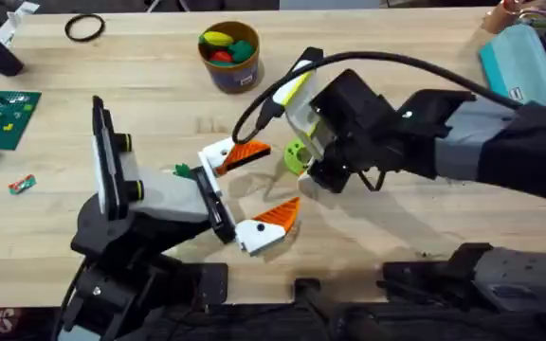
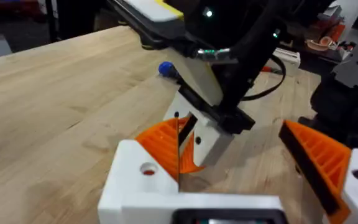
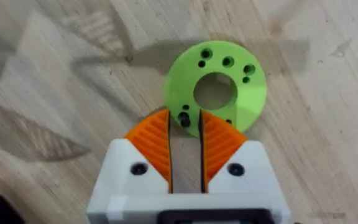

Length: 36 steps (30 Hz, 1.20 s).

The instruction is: Pick up the gripper from the table and insert it into the empty holder that is missing its gripper. Then pick up a screw, insert it into the mounting hole, and use the screwdriver to tighten it. Finally, clean up the table by picking up the vegetable and placing it into the bucket.

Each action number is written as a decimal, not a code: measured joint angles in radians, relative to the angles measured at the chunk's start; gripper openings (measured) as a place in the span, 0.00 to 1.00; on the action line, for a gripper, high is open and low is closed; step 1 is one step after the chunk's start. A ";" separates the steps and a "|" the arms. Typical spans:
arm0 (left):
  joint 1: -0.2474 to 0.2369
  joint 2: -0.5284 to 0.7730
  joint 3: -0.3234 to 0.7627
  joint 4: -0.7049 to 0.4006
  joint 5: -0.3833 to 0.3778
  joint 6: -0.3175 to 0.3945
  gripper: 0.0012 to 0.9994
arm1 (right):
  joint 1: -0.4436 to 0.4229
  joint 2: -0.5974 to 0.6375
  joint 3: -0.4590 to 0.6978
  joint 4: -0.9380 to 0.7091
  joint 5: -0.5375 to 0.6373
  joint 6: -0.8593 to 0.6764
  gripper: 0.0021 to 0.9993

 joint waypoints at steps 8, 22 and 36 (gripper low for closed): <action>0.000 0.000 0.000 0.000 0.000 0.000 0.99 | 0.008 0.000 0.037 -0.043 0.044 0.000 0.26; 0.000 0.000 0.000 0.000 0.000 0.000 0.99 | 0.051 0.019 0.046 -0.066 0.054 0.000 0.22; 0.000 0.000 0.000 0.000 0.000 0.000 0.99 | 0.050 0.046 0.063 -0.058 0.066 -0.004 0.02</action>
